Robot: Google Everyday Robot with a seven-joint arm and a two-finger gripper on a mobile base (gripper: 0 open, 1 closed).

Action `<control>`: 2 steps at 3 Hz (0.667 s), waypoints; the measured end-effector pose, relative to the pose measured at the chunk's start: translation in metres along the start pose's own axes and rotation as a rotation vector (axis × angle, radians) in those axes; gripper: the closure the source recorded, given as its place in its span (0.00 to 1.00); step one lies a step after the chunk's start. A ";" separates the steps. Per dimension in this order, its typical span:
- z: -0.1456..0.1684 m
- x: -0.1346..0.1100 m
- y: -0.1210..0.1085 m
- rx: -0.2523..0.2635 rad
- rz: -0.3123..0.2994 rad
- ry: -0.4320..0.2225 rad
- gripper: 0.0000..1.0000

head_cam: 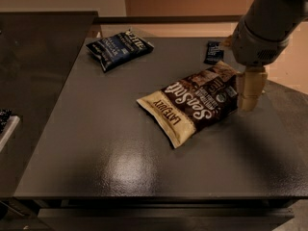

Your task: Pick brown chip bag

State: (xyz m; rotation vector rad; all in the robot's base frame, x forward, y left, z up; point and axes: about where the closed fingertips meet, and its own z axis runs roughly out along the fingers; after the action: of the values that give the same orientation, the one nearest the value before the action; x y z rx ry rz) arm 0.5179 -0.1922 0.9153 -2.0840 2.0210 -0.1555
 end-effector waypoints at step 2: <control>0.031 0.006 -0.007 -0.030 -0.073 0.008 0.00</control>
Offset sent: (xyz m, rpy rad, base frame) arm 0.0226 -0.0040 -0.0464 -0.0274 0.0428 0.1183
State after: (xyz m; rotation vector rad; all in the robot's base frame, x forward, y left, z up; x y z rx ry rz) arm 0.5323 -0.1950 0.8870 -2.1799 1.9645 -0.1469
